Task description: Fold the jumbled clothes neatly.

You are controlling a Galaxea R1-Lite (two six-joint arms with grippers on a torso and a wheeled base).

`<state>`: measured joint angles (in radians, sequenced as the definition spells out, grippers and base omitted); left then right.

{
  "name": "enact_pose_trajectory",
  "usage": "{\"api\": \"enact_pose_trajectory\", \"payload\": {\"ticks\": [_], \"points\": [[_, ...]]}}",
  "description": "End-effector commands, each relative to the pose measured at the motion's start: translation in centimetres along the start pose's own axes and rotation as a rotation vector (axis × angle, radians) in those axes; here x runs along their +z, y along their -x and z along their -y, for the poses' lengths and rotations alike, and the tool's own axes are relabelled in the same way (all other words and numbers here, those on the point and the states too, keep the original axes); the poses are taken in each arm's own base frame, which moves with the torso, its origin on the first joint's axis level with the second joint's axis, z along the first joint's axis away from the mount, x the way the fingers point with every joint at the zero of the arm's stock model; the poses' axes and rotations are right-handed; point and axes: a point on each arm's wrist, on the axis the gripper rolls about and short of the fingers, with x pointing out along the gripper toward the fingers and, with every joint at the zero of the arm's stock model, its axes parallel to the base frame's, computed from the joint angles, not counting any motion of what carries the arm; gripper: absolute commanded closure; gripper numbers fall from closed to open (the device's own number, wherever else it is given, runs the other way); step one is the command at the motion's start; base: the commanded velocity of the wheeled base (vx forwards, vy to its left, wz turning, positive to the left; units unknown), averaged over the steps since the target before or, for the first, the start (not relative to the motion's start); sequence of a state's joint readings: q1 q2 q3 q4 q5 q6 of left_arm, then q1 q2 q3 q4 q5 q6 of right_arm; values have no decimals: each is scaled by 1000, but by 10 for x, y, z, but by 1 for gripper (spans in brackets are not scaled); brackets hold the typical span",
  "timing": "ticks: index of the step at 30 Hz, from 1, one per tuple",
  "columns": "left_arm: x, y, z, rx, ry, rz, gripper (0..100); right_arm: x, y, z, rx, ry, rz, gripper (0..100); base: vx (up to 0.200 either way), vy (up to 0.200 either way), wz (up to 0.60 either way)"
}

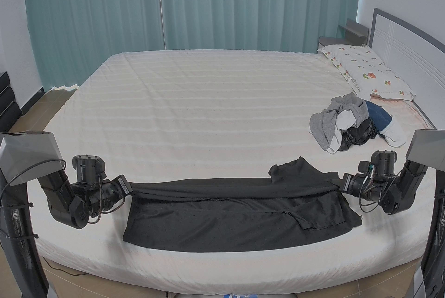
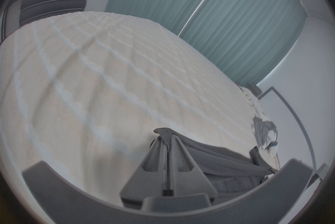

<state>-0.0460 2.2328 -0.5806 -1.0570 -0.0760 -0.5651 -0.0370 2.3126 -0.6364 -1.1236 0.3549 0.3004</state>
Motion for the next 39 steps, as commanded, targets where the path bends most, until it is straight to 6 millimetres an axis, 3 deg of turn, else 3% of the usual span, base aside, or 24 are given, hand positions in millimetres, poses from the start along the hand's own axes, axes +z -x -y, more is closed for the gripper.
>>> {"api": "enact_pose_trajectory", "payload": {"ticks": [1, 9, 15, 16, 21, 28, 32, 39], "points": [[-23, 14, -5, 11, -50, -52, 100, -24, 18, 4, -9, 48, -53, 100, 0, 0, 0], [-39, 16, -10, -1, -58, -48, 100, -32, 23, 5, -12, 49, -58, 100, 0, 0, 0], [-39, 19, -11, -3, -56, -43, 100, -31, 24, 8, -20, 44, -52, 100, 0, 0, 0], [-40, 19, -11, -2, -56, -44, 0, -31, 24, 8, -20, 44, -52, 0, 0, 0, 0], [-39, 26, -10, -2, -54, -44, 0, -29, 26, 7, -15, 37, -43, 0, 0, 0, 0], [-28, 58, -3, -36, -46, 9, 0, 0, 39, -3, 15, -30, 65, 0, 0, 0, 0], [-24, 63, 0, -48, -33, 30, 0, 7, 42, -6, 23, -72, 87, 0, 0, 0, 0], [-24, 68, 9, -83, 230, 25, 0, 11, 54, -17, 40, -321, 104, 0, 0, 0, 0]]}}
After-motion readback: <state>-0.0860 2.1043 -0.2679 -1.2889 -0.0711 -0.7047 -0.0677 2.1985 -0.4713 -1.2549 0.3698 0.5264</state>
